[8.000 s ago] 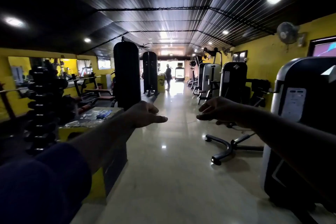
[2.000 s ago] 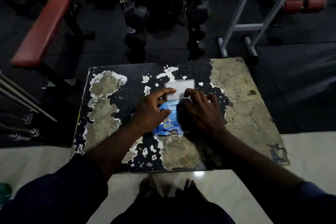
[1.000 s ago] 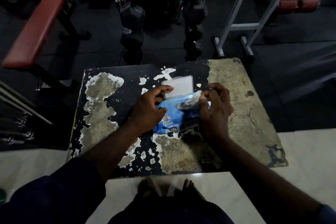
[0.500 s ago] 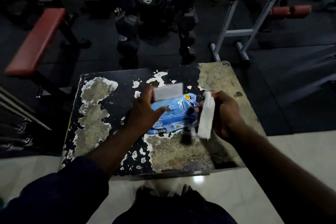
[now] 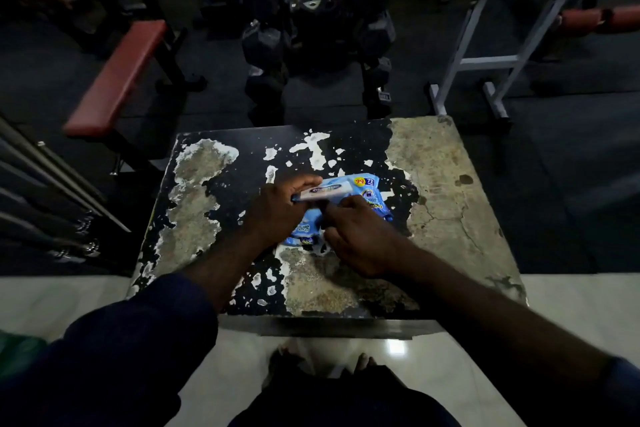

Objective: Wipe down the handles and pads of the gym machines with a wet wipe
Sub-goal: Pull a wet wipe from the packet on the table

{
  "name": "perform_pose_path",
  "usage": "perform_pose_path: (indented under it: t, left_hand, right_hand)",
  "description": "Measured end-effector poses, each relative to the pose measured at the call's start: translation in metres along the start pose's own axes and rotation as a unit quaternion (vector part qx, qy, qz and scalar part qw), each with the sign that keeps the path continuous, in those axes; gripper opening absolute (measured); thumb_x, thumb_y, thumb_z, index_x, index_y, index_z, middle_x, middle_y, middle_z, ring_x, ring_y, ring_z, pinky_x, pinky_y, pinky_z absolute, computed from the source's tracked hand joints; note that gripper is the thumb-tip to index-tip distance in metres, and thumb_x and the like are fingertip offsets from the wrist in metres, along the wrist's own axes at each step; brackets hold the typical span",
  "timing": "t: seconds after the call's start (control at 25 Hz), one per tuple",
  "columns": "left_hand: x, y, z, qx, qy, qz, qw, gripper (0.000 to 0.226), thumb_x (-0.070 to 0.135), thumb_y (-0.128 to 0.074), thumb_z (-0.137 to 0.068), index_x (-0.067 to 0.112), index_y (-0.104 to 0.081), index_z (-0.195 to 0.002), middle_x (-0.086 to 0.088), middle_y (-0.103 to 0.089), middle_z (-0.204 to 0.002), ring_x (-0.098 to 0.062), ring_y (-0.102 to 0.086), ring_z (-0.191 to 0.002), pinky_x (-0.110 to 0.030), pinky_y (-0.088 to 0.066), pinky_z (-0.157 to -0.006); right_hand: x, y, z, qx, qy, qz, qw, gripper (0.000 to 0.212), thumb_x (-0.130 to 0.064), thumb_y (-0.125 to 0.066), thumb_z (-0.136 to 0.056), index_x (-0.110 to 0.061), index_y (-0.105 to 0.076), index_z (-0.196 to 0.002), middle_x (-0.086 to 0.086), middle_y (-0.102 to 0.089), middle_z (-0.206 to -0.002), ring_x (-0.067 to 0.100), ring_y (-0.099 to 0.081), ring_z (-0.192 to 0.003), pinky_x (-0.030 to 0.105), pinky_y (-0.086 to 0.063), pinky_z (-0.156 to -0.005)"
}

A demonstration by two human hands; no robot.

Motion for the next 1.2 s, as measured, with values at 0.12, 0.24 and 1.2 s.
perform_pose_path:
  t: [0.12, 0.24, 1.2]
  left_hand:
    - [0.005, 0.004, -0.002, -0.026, 0.047, 0.091, 0.994, 0.028, 0.036, -0.060, -0.089, 0.039, -0.075, -0.113, 0.022, -0.072, -0.080, -0.003, -0.064, -0.067, -0.031, -0.054, -0.070]
    - [0.010, 0.010, -0.004, -0.022, 0.070, 0.131, 0.989, 0.026, 0.043, -0.058, -0.085, 0.044, -0.075, -0.104, 0.003, -0.060, -0.070, -0.012, -0.050, -0.057, -0.026, -0.043, -0.058]
    - [-0.007, -0.023, 0.022, -0.117, -0.358, -0.338, 0.863, 0.079, 0.068, -0.024, -0.103, 0.017, -0.026, -0.163, -0.002, -0.013, -0.172, -0.020, -0.012, -0.160, -0.050, -0.013, -0.129]
  right_hand:
    - [0.001, -0.015, 0.002, -0.061, 0.015, 0.124, 0.990, 0.051, -0.030, -0.024, -0.104, -0.003, -0.066, -0.107, 0.027, -0.060, -0.137, 0.042, -0.061, -0.100, 0.054, -0.048, -0.088]
    - [-0.004, -0.006, 0.001, -0.085, 0.021, 0.100, 0.991, 0.050, -0.030, -0.029, -0.106, 0.003, -0.062, -0.124, 0.026, -0.053, -0.148, 0.048, -0.056, -0.113, 0.055, -0.045, -0.095]
    - [-0.005, 0.034, 0.049, 0.289, -0.431, -0.492, 0.699, 0.031, -0.019, -0.040, -0.099, 0.008, -0.055, -0.100, 0.022, -0.075, -0.100, 0.030, -0.067, -0.082, 0.032, -0.051, -0.065]
Point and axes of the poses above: each hand's wrist, its own z-axis away from the middle knuckle, its own y-axis out of the back of the hand, x = y × z, the point moved 3 cm from there along -z, towards the middle knuckle
